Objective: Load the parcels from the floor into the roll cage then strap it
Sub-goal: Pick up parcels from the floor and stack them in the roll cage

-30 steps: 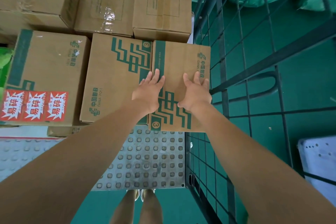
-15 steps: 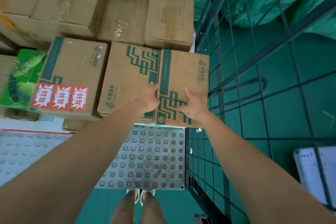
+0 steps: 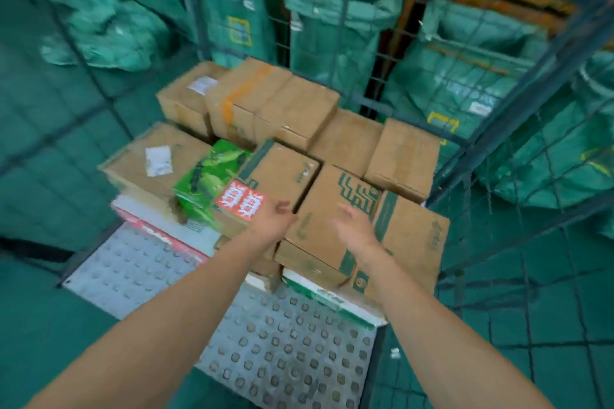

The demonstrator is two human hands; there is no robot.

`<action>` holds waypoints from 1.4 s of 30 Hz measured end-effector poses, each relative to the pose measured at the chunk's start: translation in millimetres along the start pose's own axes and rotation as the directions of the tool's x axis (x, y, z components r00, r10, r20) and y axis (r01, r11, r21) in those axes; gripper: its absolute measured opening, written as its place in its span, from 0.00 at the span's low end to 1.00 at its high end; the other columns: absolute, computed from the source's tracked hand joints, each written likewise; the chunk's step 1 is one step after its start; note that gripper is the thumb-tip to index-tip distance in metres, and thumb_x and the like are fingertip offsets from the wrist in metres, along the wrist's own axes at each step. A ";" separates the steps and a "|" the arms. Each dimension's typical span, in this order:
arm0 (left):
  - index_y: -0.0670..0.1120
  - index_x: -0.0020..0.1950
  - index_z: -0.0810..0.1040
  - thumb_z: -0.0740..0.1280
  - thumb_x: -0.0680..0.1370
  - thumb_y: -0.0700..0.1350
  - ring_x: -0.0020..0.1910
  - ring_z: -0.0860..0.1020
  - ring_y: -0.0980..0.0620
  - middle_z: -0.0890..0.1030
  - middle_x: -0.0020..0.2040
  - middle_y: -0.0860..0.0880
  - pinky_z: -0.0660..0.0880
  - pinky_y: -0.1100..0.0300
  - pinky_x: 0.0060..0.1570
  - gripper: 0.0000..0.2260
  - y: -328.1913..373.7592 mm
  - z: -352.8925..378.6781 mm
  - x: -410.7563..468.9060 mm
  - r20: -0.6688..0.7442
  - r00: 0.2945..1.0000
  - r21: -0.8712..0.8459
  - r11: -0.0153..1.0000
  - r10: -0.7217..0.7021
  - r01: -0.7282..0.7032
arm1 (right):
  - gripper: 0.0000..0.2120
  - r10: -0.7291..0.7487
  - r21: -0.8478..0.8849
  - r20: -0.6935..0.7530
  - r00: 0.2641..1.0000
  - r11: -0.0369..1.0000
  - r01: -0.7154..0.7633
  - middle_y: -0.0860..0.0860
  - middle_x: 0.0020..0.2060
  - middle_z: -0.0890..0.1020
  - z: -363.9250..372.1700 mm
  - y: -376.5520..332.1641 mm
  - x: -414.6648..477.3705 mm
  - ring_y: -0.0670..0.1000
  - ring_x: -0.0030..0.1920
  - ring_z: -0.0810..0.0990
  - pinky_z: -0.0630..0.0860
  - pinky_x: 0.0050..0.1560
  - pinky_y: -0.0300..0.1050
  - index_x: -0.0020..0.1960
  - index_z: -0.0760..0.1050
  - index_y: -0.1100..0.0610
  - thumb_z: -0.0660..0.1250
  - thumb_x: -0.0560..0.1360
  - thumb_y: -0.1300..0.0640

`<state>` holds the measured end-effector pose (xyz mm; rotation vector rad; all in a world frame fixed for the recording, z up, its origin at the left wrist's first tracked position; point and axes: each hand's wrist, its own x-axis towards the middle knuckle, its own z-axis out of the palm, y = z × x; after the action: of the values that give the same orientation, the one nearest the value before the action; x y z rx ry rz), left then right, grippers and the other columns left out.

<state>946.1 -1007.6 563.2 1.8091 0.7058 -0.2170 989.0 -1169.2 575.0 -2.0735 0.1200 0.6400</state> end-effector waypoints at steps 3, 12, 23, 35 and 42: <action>0.40 0.69 0.73 0.66 0.78 0.39 0.50 0.78 0.46 0.80 0.56 0.40 0.73 0.59 0.49 0.18 -14.5 -56.8 -21.8 -0.099 0.995 -0.105 0.994 -0.026 0.016 | 0.20 -0.062 0.023 0.048 0.997 0.998 0.061 0.64 0.66 0.74 40.0 -38.8 -17.6 0.50 0.52 0.74 0.72 0.50 0.42 0.71 0.71 0.57 0.65 0.79 0.61; 0.46 0.60 0.73 0.65 0.78 0.40 0.40 0.73 0.53 0.77 0.46 0.48 0.73 0.59 0.42 0.11 -100.0 -218.0 -114.7 -0.377 0.917 -0.281 0.960 -0.130 0.021 | 0.20 -0.255 -0.046 0.274 0.927 0.960 0.278 0.49 0.42 0.78 203.0 -112.4 -87.8 0.46 0.35 0.74 0.69 0.36 0.38 0.69 0.72 0.59 0.67 0.77 0.62; 0.40 0.69 0.72 0.65 0.78 0.39 0.36 0.73 0.55 0.77 0.54 0.47 0.69 0.63 0.32 0.19 -262.5 -373.5 -270.6 -0.637 0.681 -0.447 0.893 -0.360 0.053 | 0.25 -0.320 -0.081 0.610 0.725 0.885 0.459 0.55 0.59 0.79 430.4 -135.4 -227.7 0.46 0.37 0.74 0.67 0.33 0.34 0.73 0.68 0.59 0.67 0.77 0.61; 0.44 0.70 0.71 0.64 0.79 0.42 0.45 0.74 0.51 0.75 0.53 0.48 0.72 0.59 0.48 0.19 -400.2 -477.4 -382.5 -0.672 0.387 -0.671 0.740 -0.631 0.041 | 0.31 -0.221 -0.140 0.880 0.421 0.726 0.674 0.54 0.59 0.73 617.9 -160.3 -337.9 0.50 0.48 0.77 0.70 0.48 0.43 0.77 0.63 0.55 0.68 0.76 0.55; 0.44 0.72 0.69 0.64 0.79 0.44 0.44 0.75 0.52 0.76 0.50 0.49 0.73 0.58 0.46 0.20 -442.4 -569.1 -352.1 -0.639 0.361 -0.722 0.692 -0.679 0.023 | 0.32 -0.187 -0.133 0.918 0.349 0.684 0.717 0.55 0.72 0.68 723.0 -214.0 -335.2 0.52 0.62 0.73 0.68 0.59 0.44 0.78 0.60 0.54 0.67 0.77 0.55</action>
<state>304.0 -526.9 578.5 0.9331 1.7520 0.7084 485.1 -515.9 589.1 -1.8329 -1.3922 1.3565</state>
